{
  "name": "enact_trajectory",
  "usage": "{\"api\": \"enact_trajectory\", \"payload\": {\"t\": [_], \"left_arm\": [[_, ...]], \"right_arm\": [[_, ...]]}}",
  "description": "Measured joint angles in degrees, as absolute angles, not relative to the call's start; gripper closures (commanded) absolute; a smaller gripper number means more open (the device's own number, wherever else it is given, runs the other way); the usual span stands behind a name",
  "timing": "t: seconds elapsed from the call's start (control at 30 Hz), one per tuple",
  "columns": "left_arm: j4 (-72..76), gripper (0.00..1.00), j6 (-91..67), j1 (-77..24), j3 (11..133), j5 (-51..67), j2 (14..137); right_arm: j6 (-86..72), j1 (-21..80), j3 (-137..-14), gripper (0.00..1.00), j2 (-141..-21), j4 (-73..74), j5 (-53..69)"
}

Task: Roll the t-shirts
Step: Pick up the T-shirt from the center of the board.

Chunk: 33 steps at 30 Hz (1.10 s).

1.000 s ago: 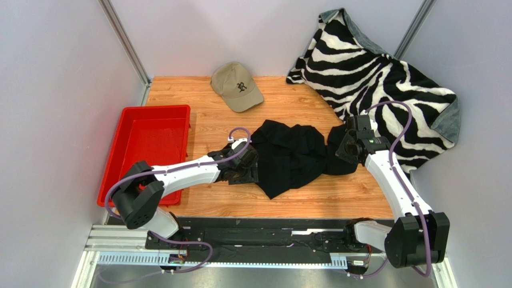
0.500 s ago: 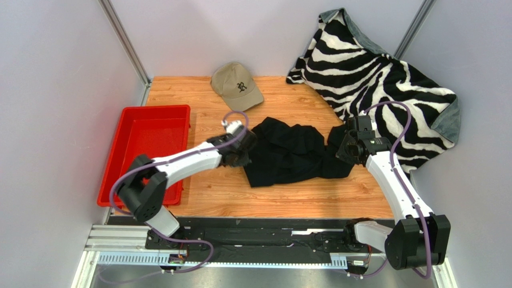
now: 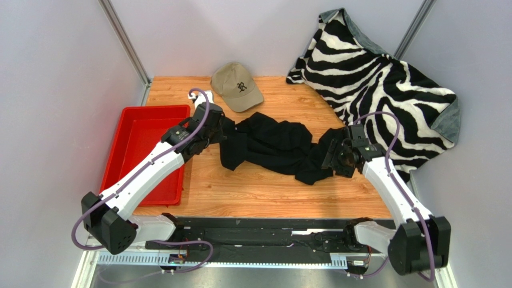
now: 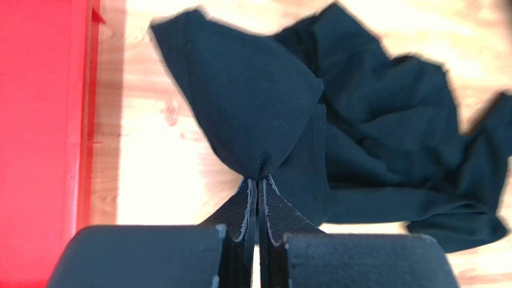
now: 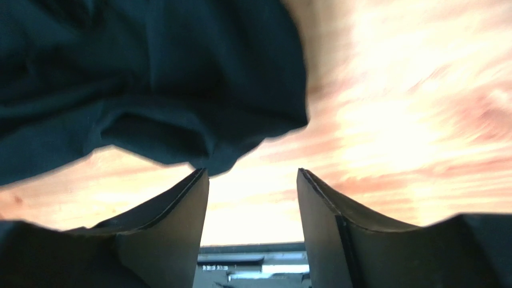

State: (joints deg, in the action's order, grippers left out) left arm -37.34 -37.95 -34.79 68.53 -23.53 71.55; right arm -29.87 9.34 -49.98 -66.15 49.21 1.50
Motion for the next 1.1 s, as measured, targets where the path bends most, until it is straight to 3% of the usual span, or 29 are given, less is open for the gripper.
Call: {"api": "enact_trajectory", "payload": {"t": [0.2, 0.37, 0.6, 0.73, 0.77, 0.8, 0.83, 1.1], "left_arm": [[-38.9, 1.0, -36.0, -34.8, 68.3, -22.3, 71.9], [-38.9, 1.0, -35.2, -34.7, 68.3, -21.3, 72.0], [-38.8, 1.0, -34.6, -34.3, 68.3, -20.5, 72.4], [-38.8, 1.0, -34.2, -33.9, 68.3, -20.0, 72.7], [-38.8, 1.0, -34.1, -33.8, 68.3, -20.0, 72.7], [-38.8, 1.0, -34.0, -33.7, 68.3, -20.0, 72.7], [-38.8, 1.0, -33.9, -33.6, 68.3, -20.0, 72.7], [-40.4, 1.0, -31.6, -30.5, 71.2, -19.5, 73.2]], "right_arm": [[-41.8, 25.9, -42.9, 0.39, -54.2, 48.3, -3.6], [-53.6, 39.7, -37.4, 0.39, -56.7, 44.0, -10.0], [-64.3, 41.5, -31.8, 0.4, -63.5, 36.0, -19.8], [-69.0, 41.5, -31.1, 0.53, -63.8, 33.1, -24.9], [-69.5, 41.5, -31.1, 0.62, -63.8, 32.8, -25.8], [-70.1, 41.5, -31.0, 0.86, -63.7, 32.4, -26.7], [-70.5, 41.5, -31.0, 0.97, -63.6, 32.1, -27.7], [-68.4, 36.7, -34.4, 1.0, -58.5, 38.5, -33.7]]}}
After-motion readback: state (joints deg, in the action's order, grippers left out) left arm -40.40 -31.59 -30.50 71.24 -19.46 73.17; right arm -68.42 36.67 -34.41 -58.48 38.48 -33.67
